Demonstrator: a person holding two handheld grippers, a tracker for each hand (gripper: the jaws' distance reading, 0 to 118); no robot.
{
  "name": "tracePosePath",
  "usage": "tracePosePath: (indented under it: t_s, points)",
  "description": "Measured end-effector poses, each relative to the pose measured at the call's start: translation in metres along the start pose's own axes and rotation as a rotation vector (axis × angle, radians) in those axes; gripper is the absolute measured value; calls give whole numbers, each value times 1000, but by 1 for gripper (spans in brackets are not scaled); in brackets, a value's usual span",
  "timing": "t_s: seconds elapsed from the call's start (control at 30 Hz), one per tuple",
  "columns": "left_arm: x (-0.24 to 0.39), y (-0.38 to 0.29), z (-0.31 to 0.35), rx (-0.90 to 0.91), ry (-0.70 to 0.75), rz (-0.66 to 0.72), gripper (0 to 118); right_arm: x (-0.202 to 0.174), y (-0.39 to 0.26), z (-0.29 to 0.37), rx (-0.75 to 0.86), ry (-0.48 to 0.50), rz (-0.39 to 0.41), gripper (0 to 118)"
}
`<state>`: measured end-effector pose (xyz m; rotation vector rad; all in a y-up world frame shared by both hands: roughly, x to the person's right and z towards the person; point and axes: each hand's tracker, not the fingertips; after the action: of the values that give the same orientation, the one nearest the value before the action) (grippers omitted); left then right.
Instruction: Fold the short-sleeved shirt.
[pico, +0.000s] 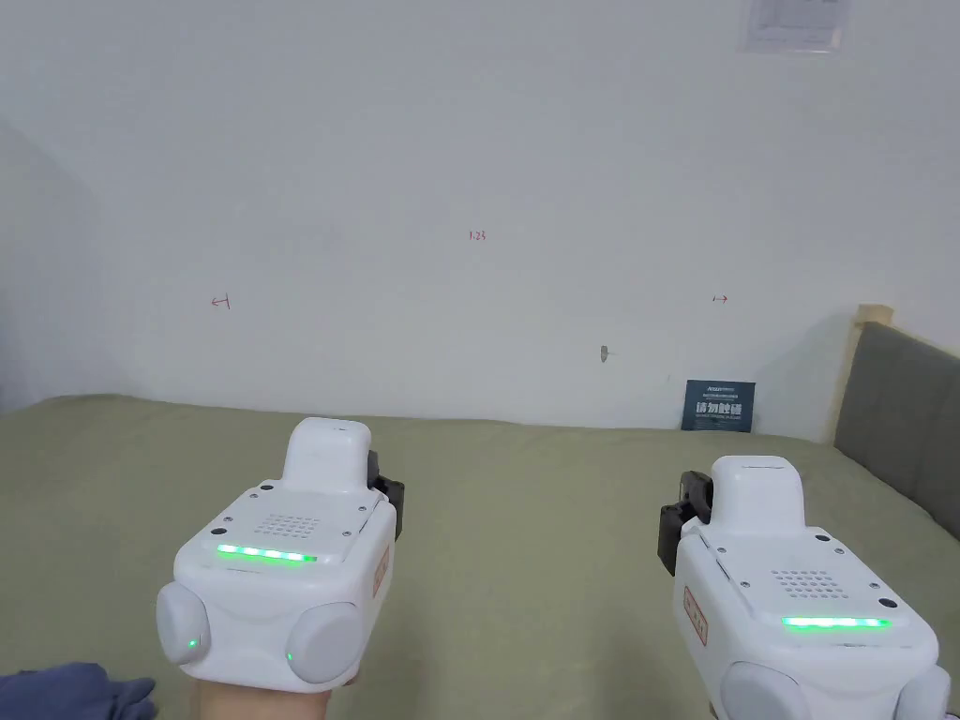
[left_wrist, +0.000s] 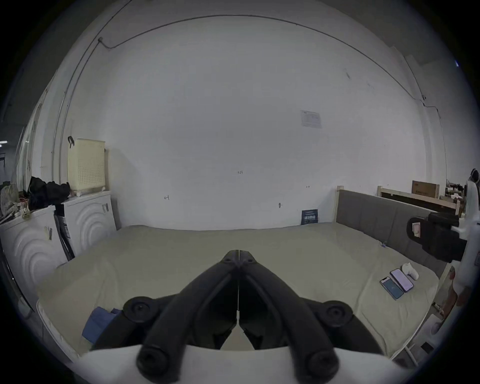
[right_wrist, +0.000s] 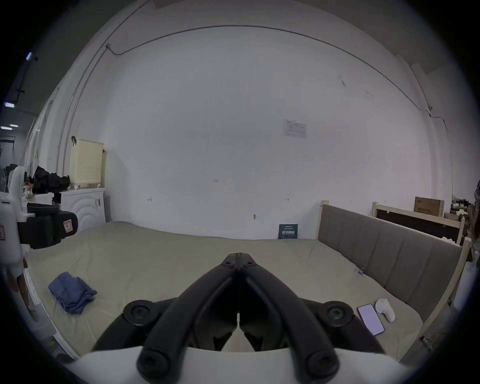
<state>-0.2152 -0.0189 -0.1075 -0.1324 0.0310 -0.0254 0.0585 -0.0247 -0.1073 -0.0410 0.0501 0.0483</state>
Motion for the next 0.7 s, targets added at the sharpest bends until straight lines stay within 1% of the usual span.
tracePosePath:
  t_s: [0.03,0.07,0.1,0.13,0.17,0.2,0.23,0.27,0.5,0.6,0.67,0.7]
  points:
    - [1,1,0,-3,-4,-9,1,0,1,-1,3,-6,5,0]
    - [2,1,-2,-6,-5,-14,3,0,2,-1,6,-9,7,3]
    - [4,2,-4,-15,-2,-18,5,1,4,-2,8,-12,9,18]
    - [5,3,-6,-23,23,-21,23,2,6,-4,5,-15,10,64]
    - [5,2,-7,-15,45,-16,51,4,8,-9,-17,-21,13,105]
    - [5,3,-9,-17,54,-11,87,5,9,-11,-39,-31,15,117]
    - [3,2,-10,-20,62,-8,113,3,9,-5,12,-31,-5,116]
    - [2,2,-9,-8,56,1,115,1,12,-5,-9,-30,11,118]
    - [5,6,0,18,74,-34,115,0,13,-6,-15,-12,11,118]
    - [1,9,0,-9,38,-7,115,0,12,-7,-18,-1,11,118]
    - [1,10,0,-57,8,-7,114,-2,13,-10,-10,-1,24,118]
    - [0,11,2,-52,2,-4,114,-3,15,-12,-9,-1,33,118]
